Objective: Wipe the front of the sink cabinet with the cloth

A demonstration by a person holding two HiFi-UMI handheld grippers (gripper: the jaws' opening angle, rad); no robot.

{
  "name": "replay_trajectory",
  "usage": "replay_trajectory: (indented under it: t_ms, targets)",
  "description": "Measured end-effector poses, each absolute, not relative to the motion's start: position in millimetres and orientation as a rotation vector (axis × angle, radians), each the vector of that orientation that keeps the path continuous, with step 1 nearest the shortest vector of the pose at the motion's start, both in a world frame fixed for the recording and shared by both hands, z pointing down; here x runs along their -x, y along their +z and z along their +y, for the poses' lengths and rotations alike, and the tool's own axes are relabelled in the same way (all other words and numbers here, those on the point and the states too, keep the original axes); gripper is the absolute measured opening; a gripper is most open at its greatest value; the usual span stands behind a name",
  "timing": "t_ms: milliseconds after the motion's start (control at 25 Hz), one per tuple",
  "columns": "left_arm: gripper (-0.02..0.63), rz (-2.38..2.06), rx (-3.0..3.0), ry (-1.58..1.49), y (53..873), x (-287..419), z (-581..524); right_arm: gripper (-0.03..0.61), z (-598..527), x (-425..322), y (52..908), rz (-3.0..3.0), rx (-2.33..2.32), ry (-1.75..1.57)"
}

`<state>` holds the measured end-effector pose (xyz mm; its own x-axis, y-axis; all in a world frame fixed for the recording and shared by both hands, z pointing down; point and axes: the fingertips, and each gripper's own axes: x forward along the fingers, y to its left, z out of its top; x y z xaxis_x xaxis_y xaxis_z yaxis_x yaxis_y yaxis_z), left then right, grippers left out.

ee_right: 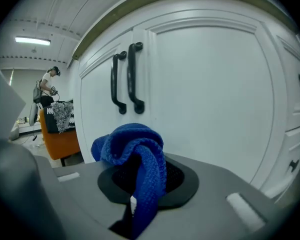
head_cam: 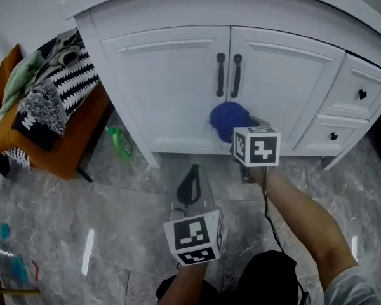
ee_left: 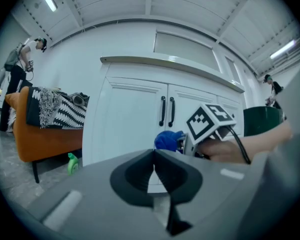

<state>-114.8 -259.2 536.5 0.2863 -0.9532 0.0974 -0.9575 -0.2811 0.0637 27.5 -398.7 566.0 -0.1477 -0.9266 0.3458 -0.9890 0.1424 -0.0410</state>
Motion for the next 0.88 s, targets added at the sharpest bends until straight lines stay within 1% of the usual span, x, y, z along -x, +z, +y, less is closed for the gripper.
replay_trajectory:
  t_ms: [240, 480, 600, 880]
  targets:
    - [0.011, -1.806, -2.463, 0.052, 538, 80, -261, 0.058, -385, -122, 581, -2.061, -2.000, 0.461]
    - [0.011, -1.729, -2.519, 0.117, 549, 36, -259, 0.058, -354, -217, 599, -1.905, -2.122, 0.545]
    - [0.011, -1.710, -2.562, 0.126, 549, 16, -270, 0.061, -361, -244, 581, -1.926, -2.120, 0.410]
    - [0.011, -1.669, -2.591, 0.282, 581, -4, -273, 0.054, -321, -275, 592, -1.848, -2.028, 0.189]
